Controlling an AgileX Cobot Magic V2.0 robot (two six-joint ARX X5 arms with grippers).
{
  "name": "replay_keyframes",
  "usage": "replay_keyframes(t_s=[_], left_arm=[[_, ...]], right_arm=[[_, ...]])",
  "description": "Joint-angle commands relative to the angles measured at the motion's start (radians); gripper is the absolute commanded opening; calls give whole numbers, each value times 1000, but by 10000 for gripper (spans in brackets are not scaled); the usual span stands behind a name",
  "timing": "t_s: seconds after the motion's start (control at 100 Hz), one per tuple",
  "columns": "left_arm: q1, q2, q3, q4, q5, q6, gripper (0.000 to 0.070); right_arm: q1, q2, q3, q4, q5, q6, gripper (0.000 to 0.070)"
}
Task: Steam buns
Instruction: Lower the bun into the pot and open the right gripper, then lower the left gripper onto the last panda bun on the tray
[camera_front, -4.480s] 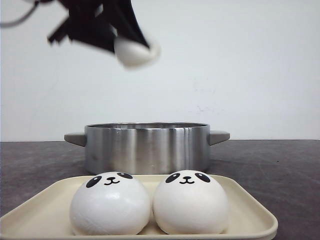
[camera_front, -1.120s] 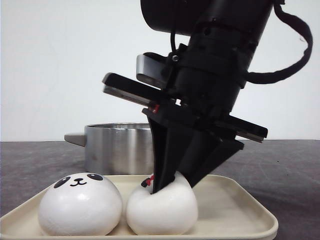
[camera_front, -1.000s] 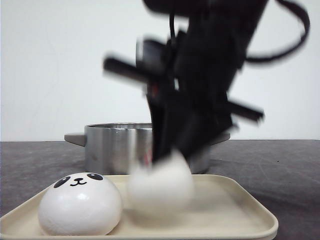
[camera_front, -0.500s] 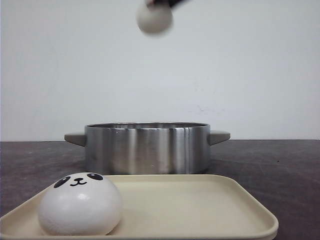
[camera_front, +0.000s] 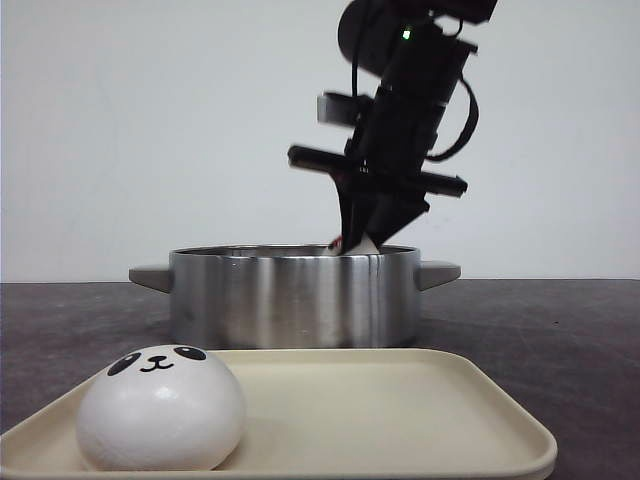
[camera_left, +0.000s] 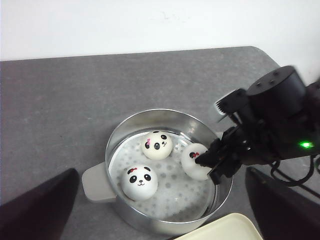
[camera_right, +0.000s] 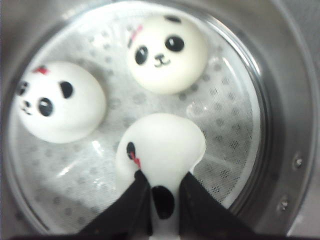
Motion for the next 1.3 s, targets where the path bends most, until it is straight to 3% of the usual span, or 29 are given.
replay_keyframes(t_s=[0.0, 0.09, 0.3, 0.44, 0.58, 0.63, 0.67, 0.7, 0.75, 0.99, 1.29], left_arm=[[-5, 14, 22, 9, -3, 2, 673], [-5, 19, 22, 5, -3, 2, 673], [-5, 31, 22, 4, -3, 2, 673], [-5, 51, 20, 3, 2, 1, 673], [-6, 86, 6, -4, 87, -35, 672], [-8, 100, -2, -11, 110, -51, 672], [-15, 116, -12, -20, 119, -53, 672], [-22, 127, -19, -28, 120, -53, 672], [-34, 143, -31, -40, 120, -53, 672], [-125, 208, -104, -79, 122, -53, 673], [-246, 356, -148, -161, 122, -50, 673]], right_arm=[[1, 24, 15, 11, -5, -15, 31], [-5, 28, 15, 12, -3, -20, 155], [-21, 28, 15, 13, -1, -23, 545], [-35, 27, 18, 9, -2, -16, 573], [-51, 10, 64, -43, -61, -19, 556], [-52, 4, 100, -80, -89, -26, 494], [-52, -1, 134, -117, -100, -25, 366], [-51, -8, 167, -154, -99, -26, 200], [-51, -21, 209, -201, -98, -26, 0], [2, -182, 352, -244, -93, -43, 10], [107, -476, 370, -236, -8, -48, 10]])
